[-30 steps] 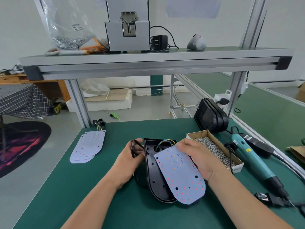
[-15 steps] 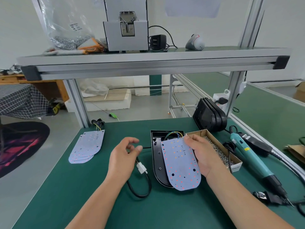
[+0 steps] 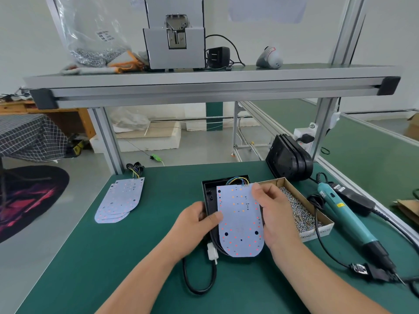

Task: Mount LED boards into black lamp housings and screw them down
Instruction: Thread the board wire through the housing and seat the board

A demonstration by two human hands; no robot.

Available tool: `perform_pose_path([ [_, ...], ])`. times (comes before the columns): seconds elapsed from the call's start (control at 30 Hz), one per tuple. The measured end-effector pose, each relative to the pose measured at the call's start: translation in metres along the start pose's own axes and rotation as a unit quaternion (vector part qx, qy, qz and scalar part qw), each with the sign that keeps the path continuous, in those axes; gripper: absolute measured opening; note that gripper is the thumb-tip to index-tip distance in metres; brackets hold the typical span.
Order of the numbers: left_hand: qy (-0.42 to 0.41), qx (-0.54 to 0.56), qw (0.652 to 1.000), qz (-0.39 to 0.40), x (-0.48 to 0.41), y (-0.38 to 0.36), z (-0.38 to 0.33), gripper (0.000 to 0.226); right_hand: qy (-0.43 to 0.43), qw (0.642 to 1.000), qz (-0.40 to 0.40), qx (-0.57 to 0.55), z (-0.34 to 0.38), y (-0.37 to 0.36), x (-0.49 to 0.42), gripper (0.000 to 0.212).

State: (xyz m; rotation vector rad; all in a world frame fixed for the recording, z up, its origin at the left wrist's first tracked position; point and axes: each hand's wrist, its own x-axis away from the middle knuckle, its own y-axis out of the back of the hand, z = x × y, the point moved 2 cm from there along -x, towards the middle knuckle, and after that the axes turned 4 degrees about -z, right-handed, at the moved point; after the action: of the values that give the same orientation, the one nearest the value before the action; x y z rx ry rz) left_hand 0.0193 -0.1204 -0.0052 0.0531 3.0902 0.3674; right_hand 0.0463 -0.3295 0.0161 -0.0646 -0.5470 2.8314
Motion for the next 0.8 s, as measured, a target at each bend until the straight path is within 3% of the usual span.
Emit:
perform_pose_path([
  [0.2,-0.028,-0.028,0.999,0.024,0.002,-0.002,-0.008,0.043,0.153,0.981,0.020,0.118,0.013,-0.008,0.007,0.012],
  [0.33,-0.032,-0.030,0.999,0.012,0.003,-0.002,-0.009,0.048,0.203,0.965,0.019,0.166,0.014,-0.013,0.006,0.012],
  [0.53,-0.027,-0.023,0.999,-0.016,0.001,0.002,-0.007,0.050,0.186,0.970,0.027,0.155,0.009,-0.019,0.003,0.013],
  [0.7,-0.021,0.015,1.000,-0.016,0.003,0.000,-0.007,0.050,0.162,0.970,0.140,0.117,0.009,-0.012,-0.003,0.019],
  [0.8,-0.020,0.039,0.999,0.003,0.004,0.001,-0.007,0.047,0.122,0.989,0.070,0.037,0.007,-0.005,-0.011,0.020],
])
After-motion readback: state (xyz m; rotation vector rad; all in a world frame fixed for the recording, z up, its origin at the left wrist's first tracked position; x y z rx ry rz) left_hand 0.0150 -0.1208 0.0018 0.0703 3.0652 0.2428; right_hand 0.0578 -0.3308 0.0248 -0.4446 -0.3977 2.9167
